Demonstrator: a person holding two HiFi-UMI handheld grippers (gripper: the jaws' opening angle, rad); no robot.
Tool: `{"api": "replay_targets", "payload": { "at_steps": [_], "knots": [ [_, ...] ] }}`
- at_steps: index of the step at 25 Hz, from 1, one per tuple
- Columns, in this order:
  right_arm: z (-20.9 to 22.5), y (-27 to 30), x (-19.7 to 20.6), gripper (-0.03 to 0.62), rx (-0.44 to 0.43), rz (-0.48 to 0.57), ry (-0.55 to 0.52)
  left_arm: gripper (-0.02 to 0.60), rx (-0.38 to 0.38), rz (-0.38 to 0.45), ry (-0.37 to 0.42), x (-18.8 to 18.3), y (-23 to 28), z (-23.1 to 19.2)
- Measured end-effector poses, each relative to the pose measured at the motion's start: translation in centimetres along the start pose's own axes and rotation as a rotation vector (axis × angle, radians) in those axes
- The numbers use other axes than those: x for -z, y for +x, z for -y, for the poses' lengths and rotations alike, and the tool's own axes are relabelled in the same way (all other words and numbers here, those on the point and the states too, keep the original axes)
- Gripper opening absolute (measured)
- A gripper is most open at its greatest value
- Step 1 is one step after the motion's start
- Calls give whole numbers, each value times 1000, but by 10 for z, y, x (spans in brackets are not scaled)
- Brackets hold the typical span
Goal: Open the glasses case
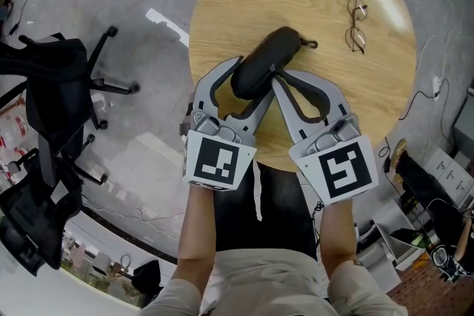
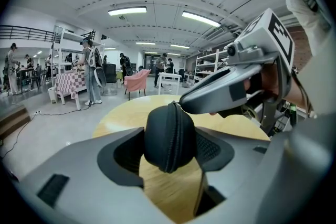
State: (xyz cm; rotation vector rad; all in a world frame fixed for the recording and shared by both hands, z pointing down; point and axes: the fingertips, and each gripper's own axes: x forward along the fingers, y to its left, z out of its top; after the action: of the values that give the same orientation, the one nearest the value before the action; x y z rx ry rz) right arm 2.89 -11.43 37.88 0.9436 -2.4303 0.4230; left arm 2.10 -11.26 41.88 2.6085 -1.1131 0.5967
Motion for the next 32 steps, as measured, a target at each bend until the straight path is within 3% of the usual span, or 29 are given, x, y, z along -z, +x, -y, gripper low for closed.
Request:
{"api": "replay_targets", "payload": {
  "at_steps": [32],
  "knots": [
    [17, 1, 22, 38, 40, -38, 5, 287, 14, -14, -10, 16, -16, 10]
  ]
}}
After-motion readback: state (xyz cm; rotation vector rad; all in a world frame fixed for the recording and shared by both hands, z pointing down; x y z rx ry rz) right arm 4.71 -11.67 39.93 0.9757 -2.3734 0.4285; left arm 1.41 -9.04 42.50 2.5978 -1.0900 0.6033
